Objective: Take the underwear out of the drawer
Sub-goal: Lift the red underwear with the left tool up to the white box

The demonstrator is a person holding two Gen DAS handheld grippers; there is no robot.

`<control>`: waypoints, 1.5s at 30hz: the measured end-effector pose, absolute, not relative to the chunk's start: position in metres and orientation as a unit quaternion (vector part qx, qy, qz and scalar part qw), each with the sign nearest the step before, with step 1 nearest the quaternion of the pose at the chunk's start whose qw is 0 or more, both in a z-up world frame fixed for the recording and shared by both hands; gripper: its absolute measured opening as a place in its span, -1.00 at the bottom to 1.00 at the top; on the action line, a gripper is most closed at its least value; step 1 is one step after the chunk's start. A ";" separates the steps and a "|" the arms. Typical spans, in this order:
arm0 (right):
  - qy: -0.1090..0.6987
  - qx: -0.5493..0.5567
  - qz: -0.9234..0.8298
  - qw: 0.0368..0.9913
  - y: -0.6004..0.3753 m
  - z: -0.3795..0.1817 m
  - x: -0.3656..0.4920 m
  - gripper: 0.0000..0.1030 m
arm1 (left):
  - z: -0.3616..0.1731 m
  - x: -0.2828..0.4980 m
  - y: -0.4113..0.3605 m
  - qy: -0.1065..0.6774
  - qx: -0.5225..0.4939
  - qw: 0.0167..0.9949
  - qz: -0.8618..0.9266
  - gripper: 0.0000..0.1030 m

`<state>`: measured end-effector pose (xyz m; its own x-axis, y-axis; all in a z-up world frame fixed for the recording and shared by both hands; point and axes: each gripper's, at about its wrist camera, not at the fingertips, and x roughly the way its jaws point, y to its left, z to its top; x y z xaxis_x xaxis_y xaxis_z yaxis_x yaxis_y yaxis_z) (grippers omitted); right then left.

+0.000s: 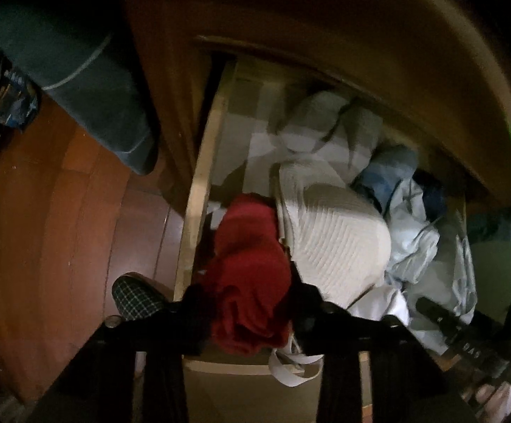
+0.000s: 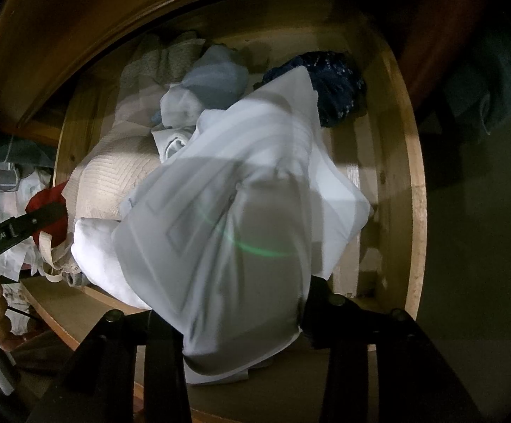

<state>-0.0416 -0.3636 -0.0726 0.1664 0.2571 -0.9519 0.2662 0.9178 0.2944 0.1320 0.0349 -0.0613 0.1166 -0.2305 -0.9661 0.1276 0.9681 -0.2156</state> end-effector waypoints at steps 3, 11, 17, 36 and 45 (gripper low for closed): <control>0.646 0.202 -0.003 0.736 -0.364 -0.073 -0.041 -0.26 | -0.058 0.129 0.038 0.651 -0.048 0.748 -0.119 -0.44; 0.640 0.194 0.000 0.743 -0.363 -0.072 -0.042 -0.29 | -0.033 0.111 0.029 0.628 -0.010 0.767 -0.130 -0.47; 0.629 0.169 0.000 0.759 -0.358 -0.066 -0.040 -0.43 | -0.011 0.102 0.031 0.615 -0.004 0.777 -0.136 -0.47; 0.601 0.188 -0.019 0.776 -0.375 -0.058 -0.046 -0.68 | 0.100 0.052 0.032 0.541 0.010 0.813 -0.213 -0.47; 0.611 0.188 -0.018 0.769 -0.369 -0.066 -0.043 -0.68 | 0.205 0.060 0.037 0.440 0.024 0.865 -0.241 -0.47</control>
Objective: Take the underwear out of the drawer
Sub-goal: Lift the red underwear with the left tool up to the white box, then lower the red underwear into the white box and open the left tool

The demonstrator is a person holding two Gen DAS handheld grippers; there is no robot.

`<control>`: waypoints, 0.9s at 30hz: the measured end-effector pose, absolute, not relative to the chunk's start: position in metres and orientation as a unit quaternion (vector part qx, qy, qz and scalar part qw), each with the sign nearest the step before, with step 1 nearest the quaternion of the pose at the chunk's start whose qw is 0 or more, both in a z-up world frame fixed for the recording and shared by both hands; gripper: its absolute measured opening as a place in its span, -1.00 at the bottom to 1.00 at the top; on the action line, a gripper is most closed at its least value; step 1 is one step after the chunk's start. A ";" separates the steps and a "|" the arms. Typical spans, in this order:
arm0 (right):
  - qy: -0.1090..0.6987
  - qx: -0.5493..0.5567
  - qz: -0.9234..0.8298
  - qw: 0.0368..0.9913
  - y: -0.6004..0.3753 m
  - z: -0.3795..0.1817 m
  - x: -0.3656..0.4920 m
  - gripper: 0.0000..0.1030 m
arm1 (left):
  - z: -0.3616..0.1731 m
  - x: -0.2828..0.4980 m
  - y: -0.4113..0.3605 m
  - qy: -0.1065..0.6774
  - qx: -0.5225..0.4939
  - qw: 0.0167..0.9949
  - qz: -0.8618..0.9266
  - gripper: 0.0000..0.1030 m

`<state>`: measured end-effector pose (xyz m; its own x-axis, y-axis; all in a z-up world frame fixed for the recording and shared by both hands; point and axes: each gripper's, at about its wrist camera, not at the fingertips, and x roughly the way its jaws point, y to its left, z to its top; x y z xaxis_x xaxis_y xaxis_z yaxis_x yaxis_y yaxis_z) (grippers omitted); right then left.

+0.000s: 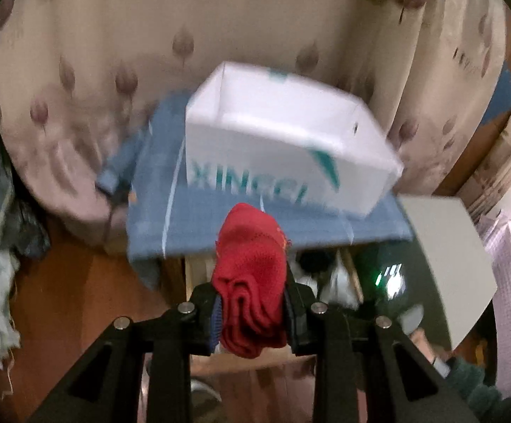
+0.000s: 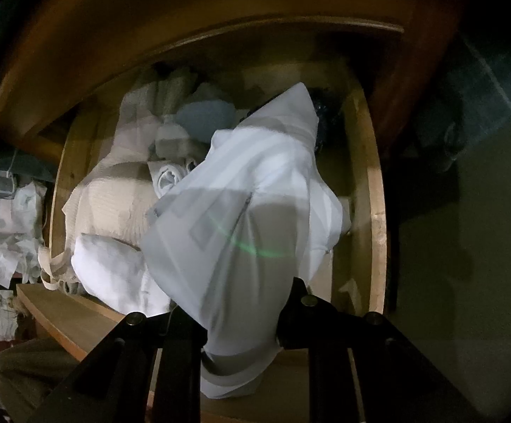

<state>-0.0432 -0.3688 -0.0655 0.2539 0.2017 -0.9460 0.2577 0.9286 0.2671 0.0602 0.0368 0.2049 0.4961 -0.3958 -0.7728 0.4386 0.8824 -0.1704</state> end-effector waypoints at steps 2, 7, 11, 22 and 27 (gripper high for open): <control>0.612 0.187 -0.016 0.768 -0.368 -0.066 -0.044 -0.68 | 0.232 0.074 0.033 0.413 0.026 0.880 -0.233 -0.47; 0.613 0.184 -0.013 0.768 -0.364 -0.067 -0.040 -0.68 | 0.281 0.112 0.013 0.364 0.036 0.900 -0.237 -0.47; 0.613 0.188 -0.011 0.768 -0.365 -0.067 -0.040 -0.68 | 0.291 0.151 -0.018 0.358 0.044 0.900 -0.246 -0.46; 0.612 0.200 -0.005 0.765 -0.369 -0.067 -0.044 -0.67 | 0.220 0.219 -0.053 0.413 0.078 0.887 -0.190 -0.46; 0.614 0.208 -0.001 0.761 -0.368 -0.068 -0.041 -0.65 | 0.209 0.219 -0.050 0.421 0.067 0.886 -0.184 -0.46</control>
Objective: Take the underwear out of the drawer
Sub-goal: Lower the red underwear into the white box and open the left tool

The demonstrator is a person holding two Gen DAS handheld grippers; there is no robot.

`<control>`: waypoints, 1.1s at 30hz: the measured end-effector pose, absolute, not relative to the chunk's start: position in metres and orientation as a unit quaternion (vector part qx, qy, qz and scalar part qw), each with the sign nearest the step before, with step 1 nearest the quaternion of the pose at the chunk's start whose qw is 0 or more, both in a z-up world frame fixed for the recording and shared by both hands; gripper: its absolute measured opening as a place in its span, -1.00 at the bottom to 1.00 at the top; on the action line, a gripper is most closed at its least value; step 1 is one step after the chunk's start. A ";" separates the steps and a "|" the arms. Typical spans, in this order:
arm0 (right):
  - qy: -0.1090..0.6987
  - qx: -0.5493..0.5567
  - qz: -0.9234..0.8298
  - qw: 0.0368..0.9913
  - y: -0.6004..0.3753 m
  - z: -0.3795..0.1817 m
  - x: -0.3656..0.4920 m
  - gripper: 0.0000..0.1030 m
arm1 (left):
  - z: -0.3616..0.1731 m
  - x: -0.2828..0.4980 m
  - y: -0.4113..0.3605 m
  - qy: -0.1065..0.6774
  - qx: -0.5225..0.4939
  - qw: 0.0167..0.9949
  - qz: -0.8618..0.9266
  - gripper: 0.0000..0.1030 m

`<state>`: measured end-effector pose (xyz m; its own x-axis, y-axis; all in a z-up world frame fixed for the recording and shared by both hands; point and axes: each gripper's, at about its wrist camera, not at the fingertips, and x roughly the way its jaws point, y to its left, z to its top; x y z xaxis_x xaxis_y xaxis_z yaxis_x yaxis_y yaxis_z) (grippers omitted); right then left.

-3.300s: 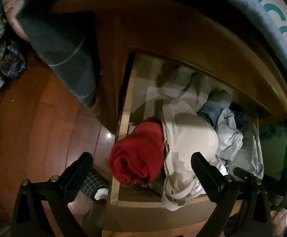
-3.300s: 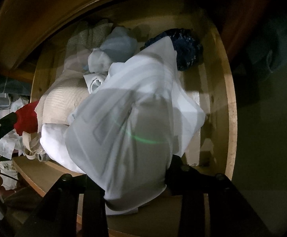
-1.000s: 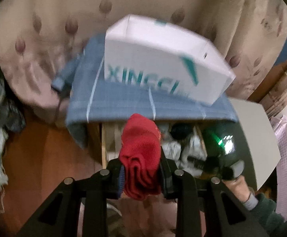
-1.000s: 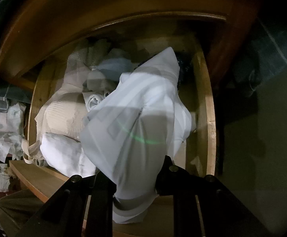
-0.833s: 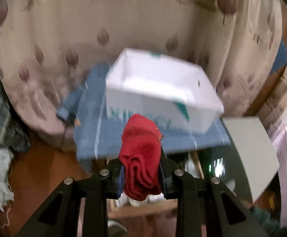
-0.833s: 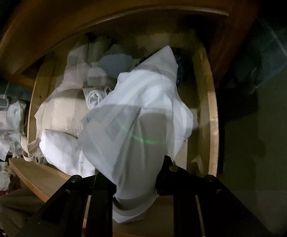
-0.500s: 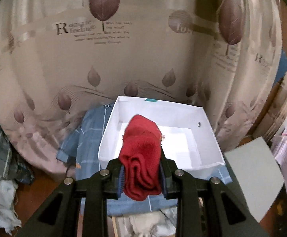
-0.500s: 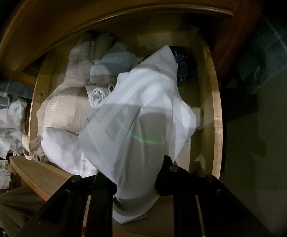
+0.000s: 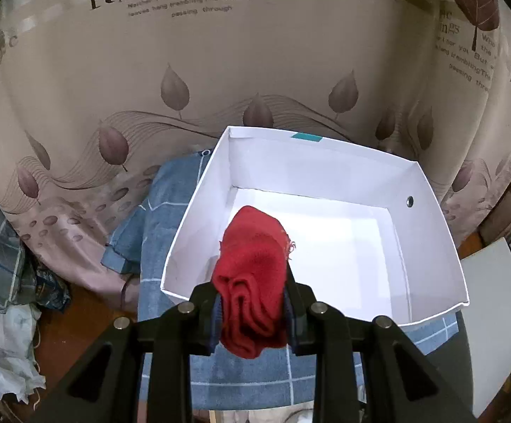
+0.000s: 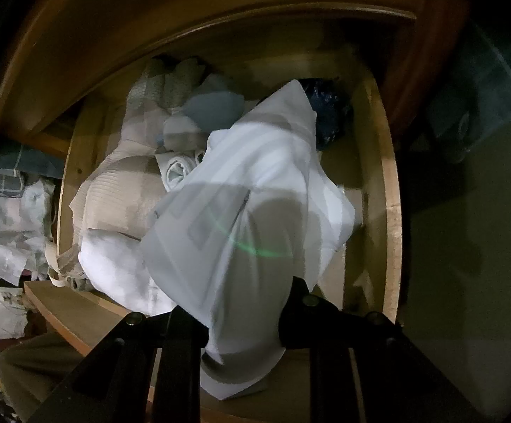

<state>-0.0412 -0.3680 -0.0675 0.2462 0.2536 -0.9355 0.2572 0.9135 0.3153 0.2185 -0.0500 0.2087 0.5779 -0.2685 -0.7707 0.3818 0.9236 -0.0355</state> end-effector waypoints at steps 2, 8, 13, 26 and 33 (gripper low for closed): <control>0.613 0.208 0.000 0.762 -0.368 -0.066 -0.041 -0.65 | 0.207 0.218 -0.049 0.428 0.064 0.885 -0.173 -0.46; 0.613 0.211 0.002 0.762 -0.368 -0.066 -0.041 -0.64 | 0.211 0.212 -0.049 0.455 0.039 0.877 -0.147 -0.46; 0.612 0.209 0.004 0.763 -0.367 -0.066 -0.041 -0.64 | 0.213 0.207 -0.049 0.474 0.015 0.872 -0.121 -0.46; 0.613 0.206 0.008 0.762 -0.366 -0.066 -0.042 -0.64 | 0.216 0.198 -0.046 0.524 -0.047 0.850 -0.036 -0.46; 0.606 0.209 0.009 0.767 -0.364 -0.060 -0.043 -0.64 | 0.217 0.200 -0.055 0.508 -0.030 0.860 -0.043 -0.44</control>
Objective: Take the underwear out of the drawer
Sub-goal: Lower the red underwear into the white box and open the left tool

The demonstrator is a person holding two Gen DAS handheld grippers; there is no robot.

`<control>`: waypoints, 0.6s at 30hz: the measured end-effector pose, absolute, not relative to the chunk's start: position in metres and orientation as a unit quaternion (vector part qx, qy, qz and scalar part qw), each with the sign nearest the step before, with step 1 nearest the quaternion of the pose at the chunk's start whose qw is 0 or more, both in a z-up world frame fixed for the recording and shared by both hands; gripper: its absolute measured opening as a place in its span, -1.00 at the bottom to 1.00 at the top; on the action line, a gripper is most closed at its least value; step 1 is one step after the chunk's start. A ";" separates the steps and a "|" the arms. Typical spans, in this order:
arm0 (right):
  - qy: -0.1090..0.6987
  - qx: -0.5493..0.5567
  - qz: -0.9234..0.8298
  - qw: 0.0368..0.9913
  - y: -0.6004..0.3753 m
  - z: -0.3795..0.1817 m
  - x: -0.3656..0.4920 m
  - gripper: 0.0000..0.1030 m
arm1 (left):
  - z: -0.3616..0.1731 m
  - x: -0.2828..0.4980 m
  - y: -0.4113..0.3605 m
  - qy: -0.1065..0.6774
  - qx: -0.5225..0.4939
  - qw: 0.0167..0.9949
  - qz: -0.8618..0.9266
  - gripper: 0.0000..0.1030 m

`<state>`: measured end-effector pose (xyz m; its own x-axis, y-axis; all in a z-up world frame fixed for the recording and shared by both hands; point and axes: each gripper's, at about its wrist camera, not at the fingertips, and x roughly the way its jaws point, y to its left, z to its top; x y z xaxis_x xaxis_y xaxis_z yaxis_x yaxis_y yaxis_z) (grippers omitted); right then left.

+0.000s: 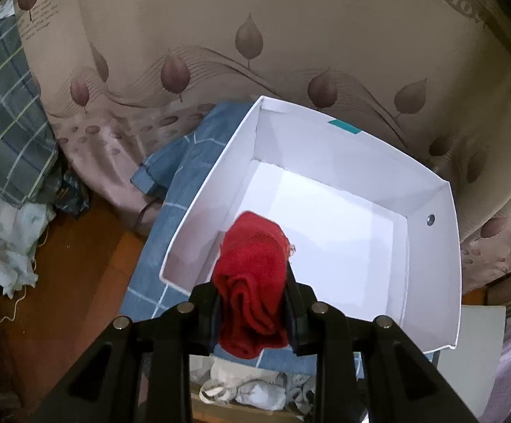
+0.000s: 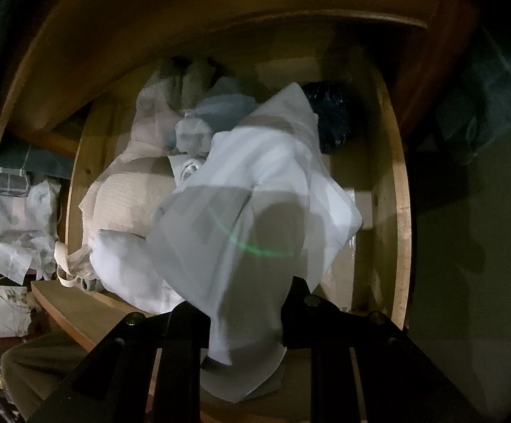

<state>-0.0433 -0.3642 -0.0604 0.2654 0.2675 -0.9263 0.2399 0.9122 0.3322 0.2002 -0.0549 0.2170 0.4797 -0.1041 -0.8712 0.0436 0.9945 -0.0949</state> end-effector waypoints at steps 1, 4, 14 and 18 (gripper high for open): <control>0.604 0.211 0.009 0.768 -0.364 -0.060 -0.043 -0.64 | 0.216 0.203 -0.055 0.505 -0.027 0.861 -0.048 -0.44; 0.602 0.213 0.010 0.770 -0.364 -0.058 -0.042 -0.64 | 0.211 0.210 -0.056 0.501 -0.017 0.864 -0.050 -0.42; 0.589 0.205 0.007 0.782 -0.364 -0.050 -0.042 -0.66 | 0.184 0.224 -0.047 0.508 -0.003 0.858 -0.070 -0.36; 0.584 0.205 0.004 0.786 -0.365 -0.046 -0.045 -0.66 | 0.186 0.219 -0.046 0.493 0.013 0.865 -0.091 -0.21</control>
<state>-0.0455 -0.3646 -0.0462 0.3188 0.2459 -0.9154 0.2336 0.9156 0.3273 0.2192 -0.0460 0.1856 0.4968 -0.1448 -0.8557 0.1712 0.9830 -0.0669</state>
